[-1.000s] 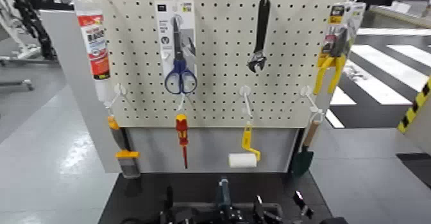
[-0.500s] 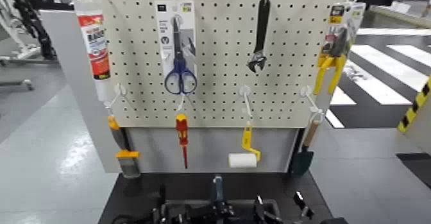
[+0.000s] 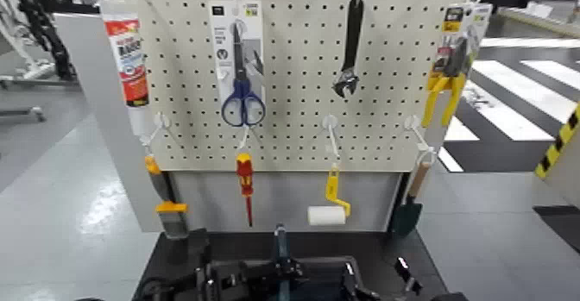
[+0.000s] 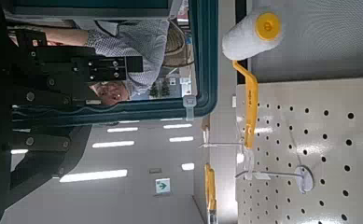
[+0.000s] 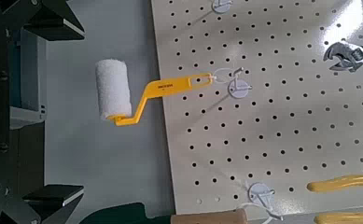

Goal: Place the crate on the table.

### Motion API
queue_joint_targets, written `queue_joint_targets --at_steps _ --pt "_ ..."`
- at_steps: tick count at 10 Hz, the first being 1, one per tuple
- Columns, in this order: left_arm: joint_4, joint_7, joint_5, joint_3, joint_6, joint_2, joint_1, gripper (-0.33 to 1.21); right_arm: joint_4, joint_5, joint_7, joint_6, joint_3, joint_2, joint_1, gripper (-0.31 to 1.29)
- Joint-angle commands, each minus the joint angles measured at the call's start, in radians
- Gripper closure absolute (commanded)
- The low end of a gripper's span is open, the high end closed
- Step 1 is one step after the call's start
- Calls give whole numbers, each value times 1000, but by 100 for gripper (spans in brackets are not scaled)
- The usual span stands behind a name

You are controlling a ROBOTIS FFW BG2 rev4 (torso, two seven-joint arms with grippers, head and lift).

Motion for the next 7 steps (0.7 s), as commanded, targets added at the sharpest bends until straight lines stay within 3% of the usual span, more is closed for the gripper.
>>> queue_joint_targets --at_steps 1,7 --pt "18 0 -13 -3 0 8 -33 118 0 -2 0 -1 2 0 0 14" --pt "101 -36 -45 -42 25 28 -112 118 3 -3 0 -5 5 2 -2 14"
